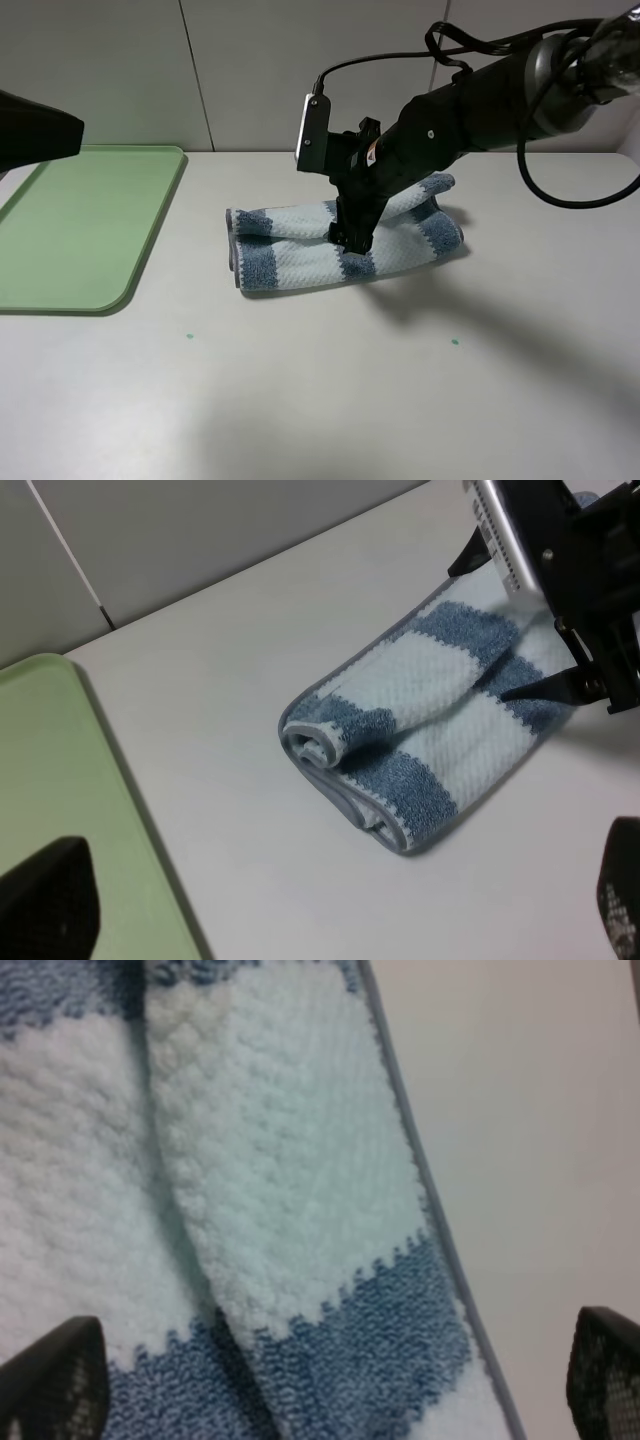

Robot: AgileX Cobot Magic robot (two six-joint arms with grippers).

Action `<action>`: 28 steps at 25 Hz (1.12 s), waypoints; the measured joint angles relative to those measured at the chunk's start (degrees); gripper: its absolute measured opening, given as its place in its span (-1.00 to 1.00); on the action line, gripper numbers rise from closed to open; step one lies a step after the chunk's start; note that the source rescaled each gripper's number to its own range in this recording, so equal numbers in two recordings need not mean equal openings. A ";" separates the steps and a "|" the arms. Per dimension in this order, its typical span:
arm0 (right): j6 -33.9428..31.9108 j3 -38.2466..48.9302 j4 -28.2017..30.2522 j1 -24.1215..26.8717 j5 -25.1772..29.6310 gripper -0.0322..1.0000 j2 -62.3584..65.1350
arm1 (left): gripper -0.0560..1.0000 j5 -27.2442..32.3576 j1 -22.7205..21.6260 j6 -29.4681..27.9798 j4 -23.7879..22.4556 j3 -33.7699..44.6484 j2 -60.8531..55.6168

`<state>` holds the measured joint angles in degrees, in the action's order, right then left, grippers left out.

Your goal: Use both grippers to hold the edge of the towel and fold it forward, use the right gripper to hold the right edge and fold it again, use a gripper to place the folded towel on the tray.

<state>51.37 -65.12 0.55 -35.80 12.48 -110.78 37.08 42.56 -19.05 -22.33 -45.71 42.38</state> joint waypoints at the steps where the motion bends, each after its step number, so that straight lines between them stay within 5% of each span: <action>1: 0.00 0.00 0.39 0.00 -0.06 1.00 -0.26 | 1.00 0.00 0.00 0.00 0.00 0.00 0.00; 22: -0.45 -0.13 7.83 0.46 -7.24 0.99 -4.58 | 1.00 0.00 0.00 0.00 0.00 0.00 0.00; 28: -1.24 -0.13 8.69 0.59 -7.24 0.39 -4.58 | 1.00 0.00 0.00 0.00 0.00 0.00 0.00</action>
<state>50.13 -65.25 9.24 -35.21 5.23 -115.36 37.08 42.56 -19.05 -22.33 -45.71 42.38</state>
